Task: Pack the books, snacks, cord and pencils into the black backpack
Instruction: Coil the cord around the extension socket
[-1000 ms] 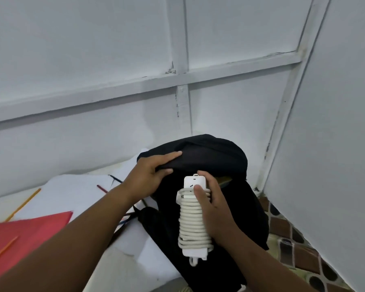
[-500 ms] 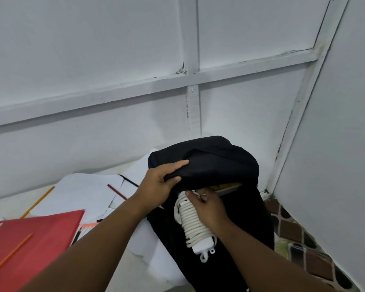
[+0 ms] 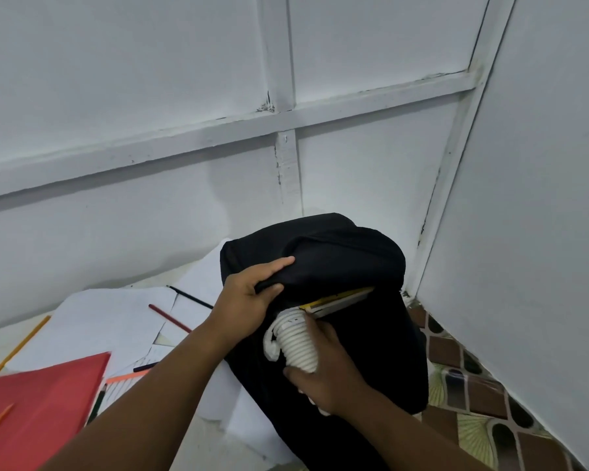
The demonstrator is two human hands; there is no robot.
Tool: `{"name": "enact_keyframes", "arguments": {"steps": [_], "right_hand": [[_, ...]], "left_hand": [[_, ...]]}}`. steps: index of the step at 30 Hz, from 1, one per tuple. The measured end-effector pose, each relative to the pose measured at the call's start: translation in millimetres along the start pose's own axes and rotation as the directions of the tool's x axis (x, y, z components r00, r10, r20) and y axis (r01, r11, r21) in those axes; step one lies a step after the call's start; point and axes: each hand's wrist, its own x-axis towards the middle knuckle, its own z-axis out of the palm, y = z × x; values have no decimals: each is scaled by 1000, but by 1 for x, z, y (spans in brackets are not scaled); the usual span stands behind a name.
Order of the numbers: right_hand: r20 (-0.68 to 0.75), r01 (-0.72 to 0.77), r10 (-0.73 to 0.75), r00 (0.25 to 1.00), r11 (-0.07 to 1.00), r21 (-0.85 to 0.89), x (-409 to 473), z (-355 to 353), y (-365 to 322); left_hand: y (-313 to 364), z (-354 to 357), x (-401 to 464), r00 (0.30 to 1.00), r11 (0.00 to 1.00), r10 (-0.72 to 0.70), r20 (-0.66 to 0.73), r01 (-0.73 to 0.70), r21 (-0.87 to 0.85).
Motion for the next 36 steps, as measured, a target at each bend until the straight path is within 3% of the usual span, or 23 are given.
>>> {"name": "enact_keyframes", "arguments": {"steps": [3, 8, 9, 13, 16, 19, 22, 25, 31, 33, 36], "right_hand": [[-49, -85, 85, 995, 996, 18, 9, 9, -6], [-147, -42, -20, 989, 912, -409, 18, 17, -28], [-149, -36, -25, 989, 919, -393, 18, 17, -27], [-125, 44, -51, 991, 997, -62, -3, 6, -1], [107, 224, -207, 972, 956, -188, -25, -10, 20], [240, 288, -225, 944, 918, -274, -32, -18, 25], [232, 281, -200, 952, 870, -405, -27, -12, 14], [124, 273, -243, 962, 855, -442, -9, -2, 0], [-140, 91, -106, 984, 989, -114, 22, 11, 0], [-128, 100, -105, 986, 994, -42, 10, 11, 18], [49, 261, -256, 965, 956, -136, -1, 5, 38]], "left_hand": [[-1, 4, -2, 1000, 1000, -1, 14, 1, -8], [-3, -1, -2, 1000, 1000, -12, 1, 12, 14], [-2, -2, -3, 1000, 1000, -11, -4, 11, 17], [-2, -4, -3, 999, 1000, -26, -25, 27, 14], [-4, -6, -4, 999, 999, -33, -21, 33, 24], [-2, -5, -5, 999, 999, -29, -18, 29, 25], [0, -2, -7, 999, 999, -32, -17, 32, 11], [3, 2, -10, 1000, 1000, -24, 3, 24, 6], [5, -6, -7, 995, 994, -97, 1, 97, -41], [3, -11, -7, 992, 990, -125, -19, 123, -64], [1, -13, -8, 990, 988, -136, -28, 134, -73]]}}
